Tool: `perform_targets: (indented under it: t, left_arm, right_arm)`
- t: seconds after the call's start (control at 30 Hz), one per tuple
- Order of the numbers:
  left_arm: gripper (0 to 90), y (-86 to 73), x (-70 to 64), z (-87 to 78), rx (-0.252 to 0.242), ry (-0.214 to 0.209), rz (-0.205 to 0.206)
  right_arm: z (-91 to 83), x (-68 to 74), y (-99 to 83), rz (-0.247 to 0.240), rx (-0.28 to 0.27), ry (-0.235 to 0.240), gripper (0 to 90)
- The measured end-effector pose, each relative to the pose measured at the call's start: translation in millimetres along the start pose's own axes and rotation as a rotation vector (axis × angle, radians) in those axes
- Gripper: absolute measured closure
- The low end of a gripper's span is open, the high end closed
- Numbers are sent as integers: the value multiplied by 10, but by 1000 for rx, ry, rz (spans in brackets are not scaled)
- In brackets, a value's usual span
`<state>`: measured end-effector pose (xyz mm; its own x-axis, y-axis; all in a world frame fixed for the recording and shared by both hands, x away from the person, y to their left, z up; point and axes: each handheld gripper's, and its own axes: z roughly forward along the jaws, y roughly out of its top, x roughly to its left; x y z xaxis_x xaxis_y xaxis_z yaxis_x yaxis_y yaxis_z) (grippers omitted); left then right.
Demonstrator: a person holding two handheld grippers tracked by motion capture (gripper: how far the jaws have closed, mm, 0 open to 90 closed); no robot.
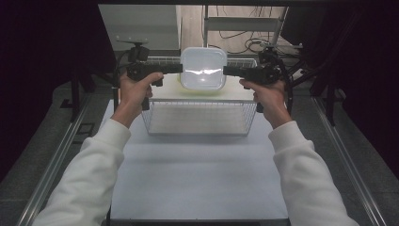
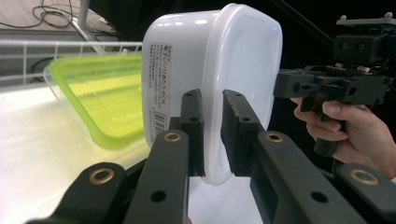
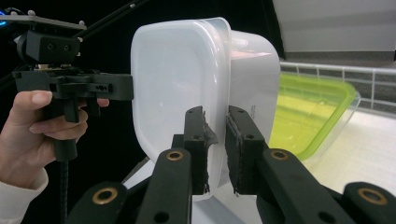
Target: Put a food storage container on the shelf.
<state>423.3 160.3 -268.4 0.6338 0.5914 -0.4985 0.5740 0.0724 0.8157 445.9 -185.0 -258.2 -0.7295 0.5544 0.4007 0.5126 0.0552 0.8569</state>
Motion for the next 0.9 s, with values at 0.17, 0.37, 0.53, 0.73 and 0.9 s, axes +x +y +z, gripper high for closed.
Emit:
perform_targets:
  t: [0.17,0.37,0.53,0.73,0.9]
  left_arm:
    - [794,107,88,57,-3,1,-18]
    - [794,189,204,100,-5,-5,-45]
    - [794,199,268,127,-11,-5,-74]
    - [794,190,299,162,-1,-1,-86]
    - [793,191,360,201,12,-8,-125]
  right_arm:
    - [69,-85,84,15,-3,-4,782]
    - [152,-155,185,38,14,-9,781]
    - [216,-191,238,53,32,-20,780]
    - [244,-224,240,66,42,-26,780]
    - [273,-276,236,92,61,-28,778]
